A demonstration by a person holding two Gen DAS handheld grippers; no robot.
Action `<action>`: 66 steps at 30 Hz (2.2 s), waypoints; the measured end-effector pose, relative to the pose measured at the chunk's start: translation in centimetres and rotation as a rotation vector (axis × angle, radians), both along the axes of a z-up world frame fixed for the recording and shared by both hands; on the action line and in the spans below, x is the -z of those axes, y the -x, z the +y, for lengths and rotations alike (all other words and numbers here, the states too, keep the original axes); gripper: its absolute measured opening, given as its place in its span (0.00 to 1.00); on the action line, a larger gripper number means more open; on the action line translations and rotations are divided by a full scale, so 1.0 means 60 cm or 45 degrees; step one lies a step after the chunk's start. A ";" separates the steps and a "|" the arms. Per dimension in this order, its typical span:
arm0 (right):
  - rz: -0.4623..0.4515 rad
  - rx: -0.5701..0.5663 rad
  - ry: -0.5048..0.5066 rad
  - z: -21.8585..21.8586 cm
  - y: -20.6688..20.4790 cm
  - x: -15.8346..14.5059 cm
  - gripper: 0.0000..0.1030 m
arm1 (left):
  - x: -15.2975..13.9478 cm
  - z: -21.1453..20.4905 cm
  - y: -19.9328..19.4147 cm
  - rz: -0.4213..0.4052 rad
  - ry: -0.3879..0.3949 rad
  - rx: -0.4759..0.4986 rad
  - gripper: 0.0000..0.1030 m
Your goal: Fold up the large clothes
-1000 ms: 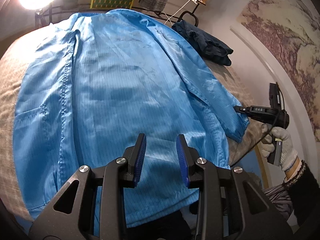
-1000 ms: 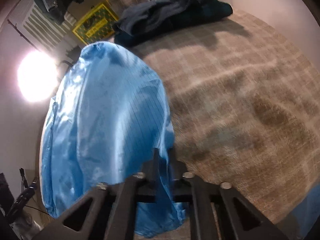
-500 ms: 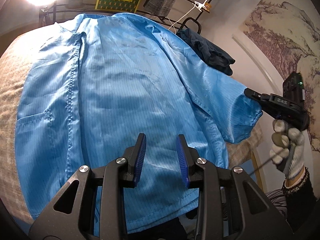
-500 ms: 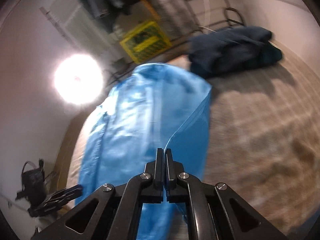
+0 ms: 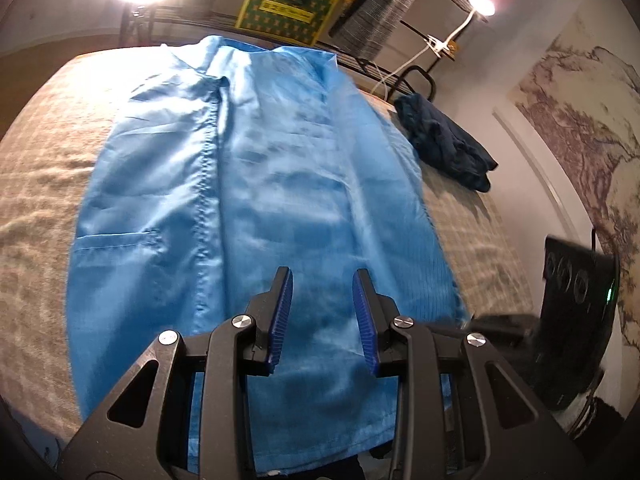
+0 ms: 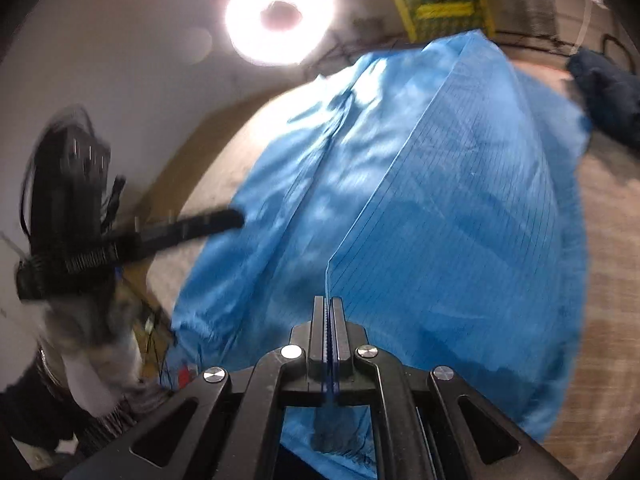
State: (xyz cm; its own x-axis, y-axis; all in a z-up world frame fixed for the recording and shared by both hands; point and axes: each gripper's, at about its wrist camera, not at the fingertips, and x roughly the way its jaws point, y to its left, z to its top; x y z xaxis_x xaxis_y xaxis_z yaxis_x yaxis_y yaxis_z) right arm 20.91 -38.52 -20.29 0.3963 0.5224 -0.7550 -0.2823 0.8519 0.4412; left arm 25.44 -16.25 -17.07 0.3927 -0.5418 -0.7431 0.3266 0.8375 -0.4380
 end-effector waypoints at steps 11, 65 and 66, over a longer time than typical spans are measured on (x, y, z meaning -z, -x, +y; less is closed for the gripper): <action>0.021 -0.117 -0.079 0.005 0.023 0.001 0.46 | 0.023 0.001 0.004 0.060 0.003 0.018 0.30; 0.287 0.244 -0.119 -0.221 0.145 0.071 0.17 | 0.107 -0.084 0.216 0.168 -0.115 0.350 0.27; 0.273 0.255 -0.126 -0.229 0.148 0.063 0.29 | 0.097 -0.074 0.223 0.158 -0.094 0.332 0.27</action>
State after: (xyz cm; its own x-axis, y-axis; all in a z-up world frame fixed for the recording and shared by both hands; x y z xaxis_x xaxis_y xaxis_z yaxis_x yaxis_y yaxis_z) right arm 12.00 -52.28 -24.07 0.3360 0.5251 -0.7819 -0.0044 0.8311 0.5561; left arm 12.08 -20.67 -22.89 0.1508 -0.5552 -0.8179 0.4824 0.7636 -0.4293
